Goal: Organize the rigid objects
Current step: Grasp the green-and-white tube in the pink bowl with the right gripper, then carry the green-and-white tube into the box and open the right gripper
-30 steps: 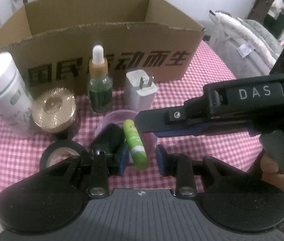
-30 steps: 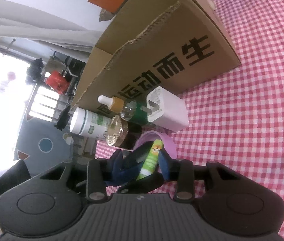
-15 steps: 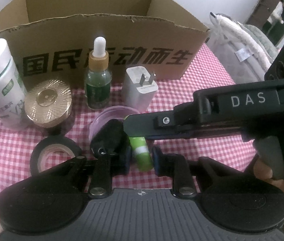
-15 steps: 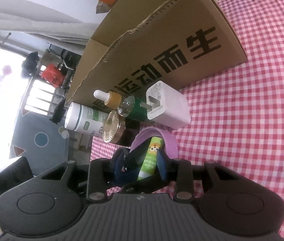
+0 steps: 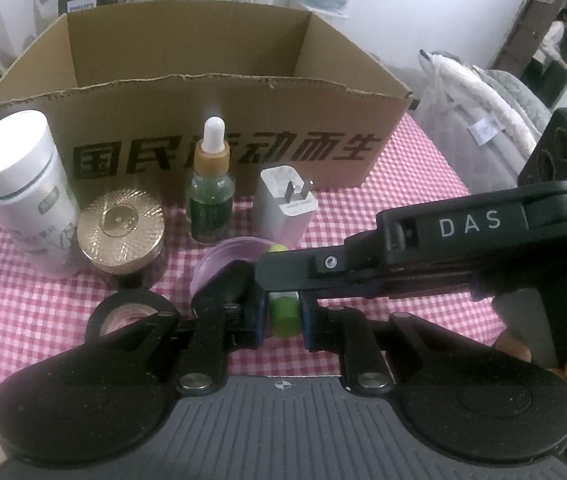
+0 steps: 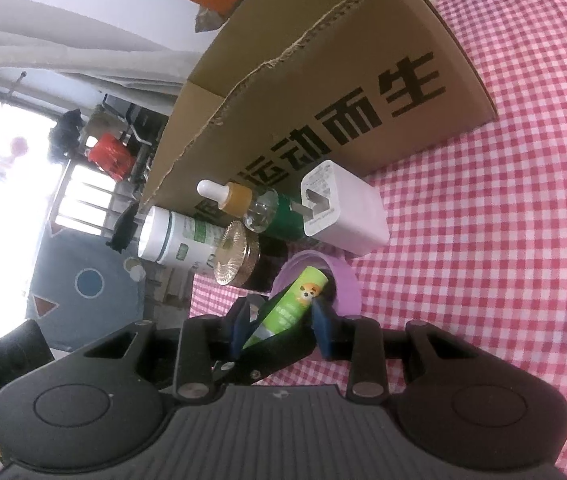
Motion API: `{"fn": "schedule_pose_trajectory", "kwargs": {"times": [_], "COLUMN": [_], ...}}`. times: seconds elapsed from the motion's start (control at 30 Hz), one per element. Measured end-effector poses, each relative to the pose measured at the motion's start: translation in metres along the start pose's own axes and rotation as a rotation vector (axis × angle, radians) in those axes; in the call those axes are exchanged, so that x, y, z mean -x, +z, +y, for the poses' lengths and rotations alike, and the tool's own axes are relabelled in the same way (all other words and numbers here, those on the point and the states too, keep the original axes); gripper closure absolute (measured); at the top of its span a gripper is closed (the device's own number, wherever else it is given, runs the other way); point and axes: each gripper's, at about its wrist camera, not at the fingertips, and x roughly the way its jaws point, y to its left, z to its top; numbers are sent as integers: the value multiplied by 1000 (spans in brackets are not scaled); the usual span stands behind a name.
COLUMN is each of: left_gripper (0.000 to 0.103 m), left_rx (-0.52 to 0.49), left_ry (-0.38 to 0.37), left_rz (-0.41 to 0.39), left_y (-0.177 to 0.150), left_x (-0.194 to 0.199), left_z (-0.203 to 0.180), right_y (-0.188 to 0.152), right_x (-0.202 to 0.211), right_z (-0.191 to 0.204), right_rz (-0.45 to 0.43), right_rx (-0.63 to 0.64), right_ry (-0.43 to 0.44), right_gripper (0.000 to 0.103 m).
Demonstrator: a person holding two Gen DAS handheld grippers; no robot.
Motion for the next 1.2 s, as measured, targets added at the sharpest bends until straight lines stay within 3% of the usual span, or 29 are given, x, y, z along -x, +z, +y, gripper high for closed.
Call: {"fn": "schedule_pose_trajectory", "kwargs": {"times": [0.23, 0.73, 0.97, 1.2], "left_gripper": [88, 88, 88, 88], "left_rx": [-7, -47, -48, -13], "left_ry": [15, 59, 79, 115], "left_rz": [-52, -204, -296, -340], "left_y": [0, 6, 30, 60], "left_x": [18, 64, 79, 79], "left_z": [-6, -28, -30, -16], "right_y": [-3, -7, 15, 52], "right_x": [14, 45, 56, 45], "right_z": [3, 52, 85, 107], "right_rz": [-13, -105, -157, -143], "right_rx": [6, 126, 226, 281], "right_ry": [34, 95, 119, 149], "right_gripper": [67, 67, 67, 67]}}
